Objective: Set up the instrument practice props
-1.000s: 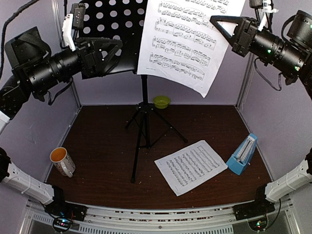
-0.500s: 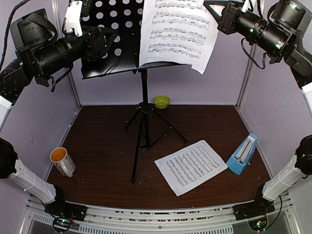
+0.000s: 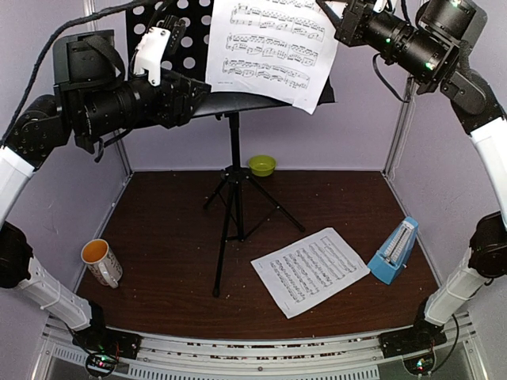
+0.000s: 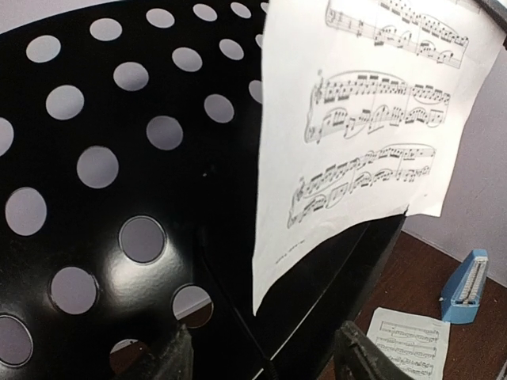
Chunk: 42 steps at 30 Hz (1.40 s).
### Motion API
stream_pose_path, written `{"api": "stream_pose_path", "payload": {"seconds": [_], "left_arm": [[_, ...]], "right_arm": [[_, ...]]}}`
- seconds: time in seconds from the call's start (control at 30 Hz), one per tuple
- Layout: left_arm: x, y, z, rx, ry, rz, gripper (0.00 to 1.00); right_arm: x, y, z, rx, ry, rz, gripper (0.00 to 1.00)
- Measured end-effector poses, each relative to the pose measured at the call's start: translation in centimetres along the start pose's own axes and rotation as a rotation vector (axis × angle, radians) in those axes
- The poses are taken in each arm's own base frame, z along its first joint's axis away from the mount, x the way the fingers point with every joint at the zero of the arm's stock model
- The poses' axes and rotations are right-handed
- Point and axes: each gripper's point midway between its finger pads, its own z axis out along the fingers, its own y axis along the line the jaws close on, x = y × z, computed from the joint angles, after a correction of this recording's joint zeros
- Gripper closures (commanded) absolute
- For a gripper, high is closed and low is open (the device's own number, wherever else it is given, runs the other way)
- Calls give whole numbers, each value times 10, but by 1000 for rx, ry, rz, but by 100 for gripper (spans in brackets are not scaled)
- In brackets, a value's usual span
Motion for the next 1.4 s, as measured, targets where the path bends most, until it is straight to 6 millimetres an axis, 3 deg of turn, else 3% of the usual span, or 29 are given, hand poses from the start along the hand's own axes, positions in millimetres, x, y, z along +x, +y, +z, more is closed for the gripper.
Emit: {"api": "stream_pose_path", "payload": {"seconds": [0.33, 0.87, 1.03, 1.13, 1.4], "left_arm": [[24, -2, 18, -65, 93, 61, 47], [26, 25, 7, -195, 48, 0, 83], [17, 25, 5, -194, -21, -52, 100], [9, 24, 3, -189, -71, -96, 100], [9, 25, 2, -203, -175, -164, 100]], "right_arm": [[0, -2, 6, 19, -13, 12, 100], [2, -11, 7, 73, -4, 3, 100], [4, -12, 7, 78, -1, 1, 100], [5, -13, 8, 85, 4, 0, 100], [8, -14, 8, 98, 9, 2, 100]]}}
